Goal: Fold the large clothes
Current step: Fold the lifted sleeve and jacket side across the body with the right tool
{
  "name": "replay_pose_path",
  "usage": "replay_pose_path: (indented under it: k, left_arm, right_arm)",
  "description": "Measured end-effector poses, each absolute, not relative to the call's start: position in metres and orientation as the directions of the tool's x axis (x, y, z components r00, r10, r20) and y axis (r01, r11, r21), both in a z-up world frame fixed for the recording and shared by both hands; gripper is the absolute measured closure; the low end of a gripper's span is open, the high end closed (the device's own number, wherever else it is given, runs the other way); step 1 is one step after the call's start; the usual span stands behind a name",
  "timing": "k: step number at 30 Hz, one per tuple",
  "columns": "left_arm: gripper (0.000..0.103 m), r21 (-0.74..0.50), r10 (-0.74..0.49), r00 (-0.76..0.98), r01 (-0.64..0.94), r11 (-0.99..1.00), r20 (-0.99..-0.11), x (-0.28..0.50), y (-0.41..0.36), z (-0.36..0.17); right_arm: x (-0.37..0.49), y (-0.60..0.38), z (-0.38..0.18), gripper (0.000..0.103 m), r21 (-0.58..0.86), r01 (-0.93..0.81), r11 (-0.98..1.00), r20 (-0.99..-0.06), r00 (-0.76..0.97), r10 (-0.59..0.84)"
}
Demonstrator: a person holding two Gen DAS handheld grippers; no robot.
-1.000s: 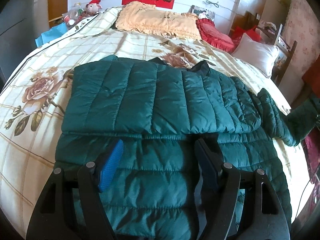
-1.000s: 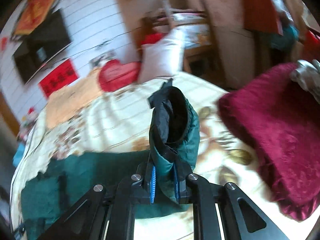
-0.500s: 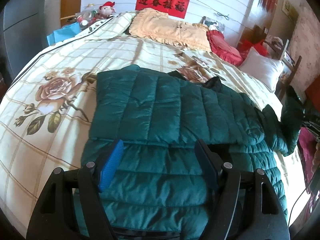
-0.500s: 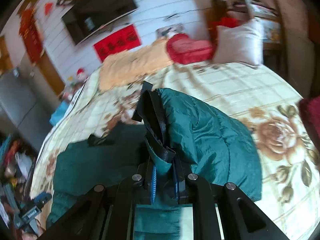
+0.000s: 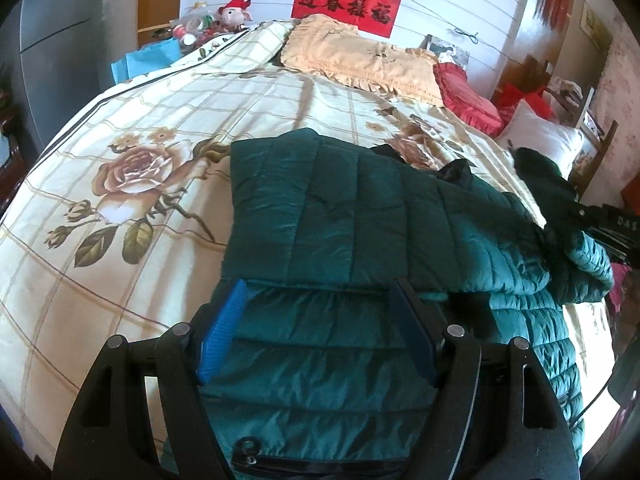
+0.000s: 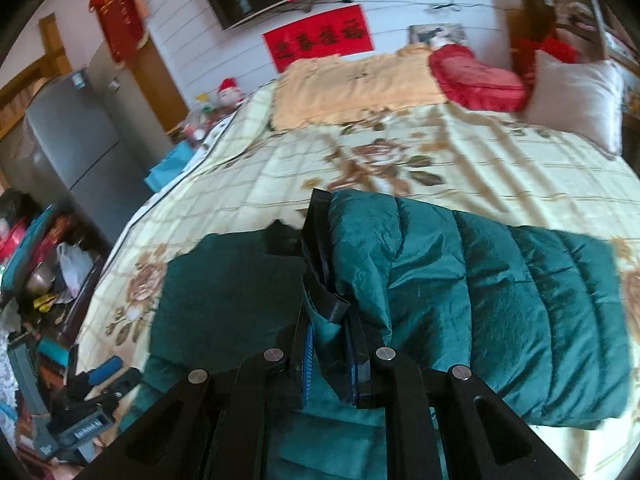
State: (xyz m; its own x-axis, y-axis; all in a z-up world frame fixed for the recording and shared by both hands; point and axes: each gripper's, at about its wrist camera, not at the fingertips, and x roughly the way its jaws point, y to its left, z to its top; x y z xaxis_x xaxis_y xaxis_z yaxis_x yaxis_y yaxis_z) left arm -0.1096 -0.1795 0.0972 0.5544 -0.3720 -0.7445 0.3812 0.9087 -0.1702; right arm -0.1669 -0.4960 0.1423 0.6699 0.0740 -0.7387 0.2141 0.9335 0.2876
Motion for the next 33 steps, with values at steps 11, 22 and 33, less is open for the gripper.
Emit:
replay_pose_path:
  k: [11,22,33]
  left_arm:
    - [0.029,-0.193,-0.369,0.554,0.351,0.916,-0.746,-0.097,-0.158,0.094]
    - [0.029,-0.225,-0.366,0.549,0.309,0.924,-0.751,-0.086,-0.136,0.086]
    - [0.029,-0.35,-0.466,0.498,0.313,0.883,-0.731,-0.079,-0.133,0.086]
  right_arm:
    - [-0.1,-0.409,0.122,0.09,0.378,0.058,0.924,-0.75,0.605,0.269]
    - [-0.057,-0.351,0.09,0.09,0.472,-0.007,0.882,-0.752,0.519,0.406]
    - [-0.065,-0.35,0.095,0.021,0.525,-0.05,0.85,-0.709,0.527,0.469]
